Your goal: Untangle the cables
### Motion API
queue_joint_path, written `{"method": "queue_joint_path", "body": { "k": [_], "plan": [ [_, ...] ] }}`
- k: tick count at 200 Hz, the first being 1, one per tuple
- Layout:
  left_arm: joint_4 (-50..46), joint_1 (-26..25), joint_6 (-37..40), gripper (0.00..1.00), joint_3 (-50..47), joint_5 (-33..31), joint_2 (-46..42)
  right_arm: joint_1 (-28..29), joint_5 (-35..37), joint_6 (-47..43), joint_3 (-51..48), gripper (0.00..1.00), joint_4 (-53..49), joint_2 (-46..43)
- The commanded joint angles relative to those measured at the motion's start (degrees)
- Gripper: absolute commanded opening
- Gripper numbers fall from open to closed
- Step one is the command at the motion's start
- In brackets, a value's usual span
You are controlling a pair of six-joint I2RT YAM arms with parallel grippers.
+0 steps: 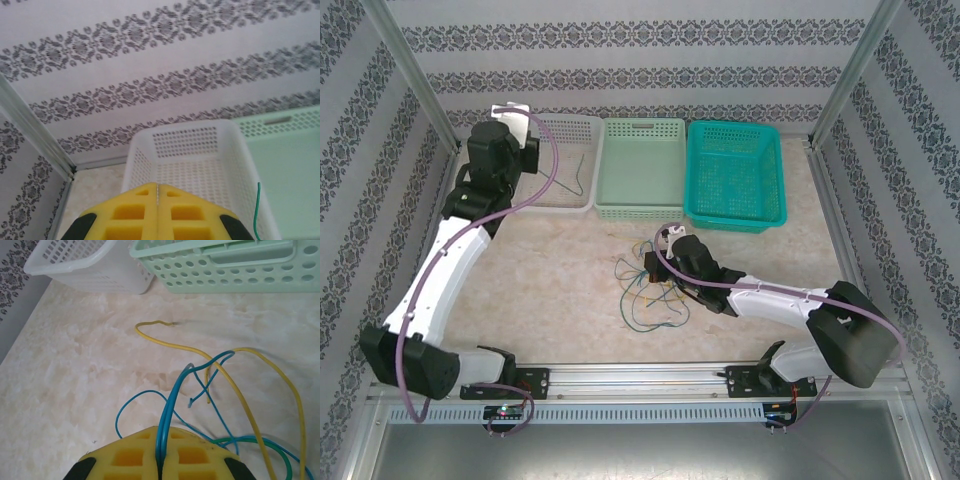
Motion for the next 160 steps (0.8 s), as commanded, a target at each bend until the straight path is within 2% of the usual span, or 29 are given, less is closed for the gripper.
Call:
{"method": "queue_joint_path", "body": {
  "k": [1, 31, 60, 96, 117, 123, 127, 140, 160],
  "plan": [
    [12.34, 2.85, -2.42, 0.00, -0.89, -3.13, 3.54, 0.75, -0.61, -0.50, 1.85, 0.00, 1.50, 0.49],
    [20.83, 5.54, -3.52, 0.00, -0.08, -4.21, 11.54, 0.82, -0.36, -0.30, 2.03, 0.00, 1.36, 0.49],
    [25.65, 6.38, -5.72, 0.00, 1.55, -2.48, 18.70, 1.16, -0.28, 0.01, 1.77, 0.00, 1.48, 0.68],
    [24.36, 6.82, -9.70, 0.00, 4.02, -1.57, 26.29, 1.52, -0.64, 0.12, 1.26, 0.00, 0.88, 0.59],
    [17.71, 6.83, -12.27, 0.05, 5.52, -0.42, 27.48, 1.54, -0.87, -0.12, 0.81, 0.00, 0.55, -0.63],
    [15.90, 6.83, -12.92, 0.11, 5.51, -0.32, 27.24, 1.57, -0.80, -0.24, 0.80, 0.00, 0.25, -1.05],
    [14.96, 6.83, -13.36, 0.18, 5.19, -0.35, 26.91, 1.57, -0.72, -0.39, 0.78, 0.00, 0.04, -1.37],
    [13.34, 6.83, -14.70, 0.56, 3.32, -0.10, 25.02, 1.52, -0.65, -1.04, 0.84, 0.00, -0.90, -2.34],
    [11.27, 6.74, -15.76, 0.83, -0.37, 0.99, 20.82, 0.97, -0.50, -1.66, 1.66, 0.00, -3.75, -3.60]
  ]
}}
